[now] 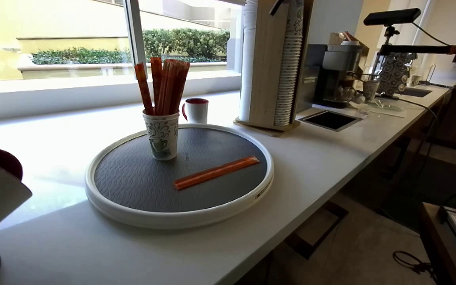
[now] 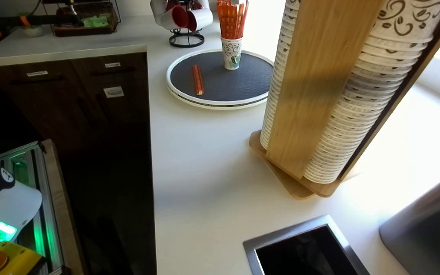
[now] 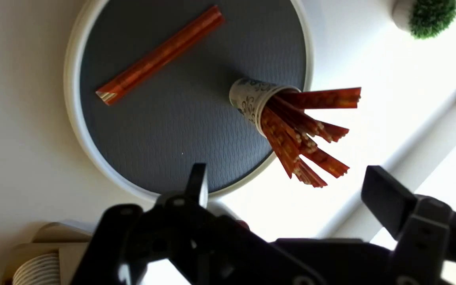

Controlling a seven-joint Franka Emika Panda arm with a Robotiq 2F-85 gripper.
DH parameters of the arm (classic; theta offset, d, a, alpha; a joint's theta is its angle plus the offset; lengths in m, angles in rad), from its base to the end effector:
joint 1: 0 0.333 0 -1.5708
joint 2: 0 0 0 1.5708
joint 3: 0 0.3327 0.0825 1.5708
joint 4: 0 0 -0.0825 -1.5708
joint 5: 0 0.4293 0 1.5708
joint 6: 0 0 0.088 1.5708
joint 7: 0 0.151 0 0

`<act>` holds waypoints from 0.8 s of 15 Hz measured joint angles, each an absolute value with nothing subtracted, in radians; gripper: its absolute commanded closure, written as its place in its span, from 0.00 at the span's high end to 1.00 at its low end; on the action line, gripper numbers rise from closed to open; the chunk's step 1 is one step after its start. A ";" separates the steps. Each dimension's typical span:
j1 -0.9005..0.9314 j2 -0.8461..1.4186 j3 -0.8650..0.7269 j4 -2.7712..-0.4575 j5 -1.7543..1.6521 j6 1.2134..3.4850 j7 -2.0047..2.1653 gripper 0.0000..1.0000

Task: Remove one orange packet from the coffee cup and place it on the tray.

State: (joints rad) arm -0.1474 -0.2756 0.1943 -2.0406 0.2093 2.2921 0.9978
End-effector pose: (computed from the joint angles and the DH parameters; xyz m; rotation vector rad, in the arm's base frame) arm 0.5781 0.0478 0.5848 -2.3540 1.3483 -0.5350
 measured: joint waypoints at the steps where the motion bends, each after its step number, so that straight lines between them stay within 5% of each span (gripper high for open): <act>1: -0.142 -0.250 0.174 -2.023 0.226 2.316 1.016 1.00; 12: -0.106 -0.180 0.123 -1.988 0.238 2.361 1.039 1.00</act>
State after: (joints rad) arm -0.1059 -0.1801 0.1230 -1.9879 0.2377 2.3607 1.0395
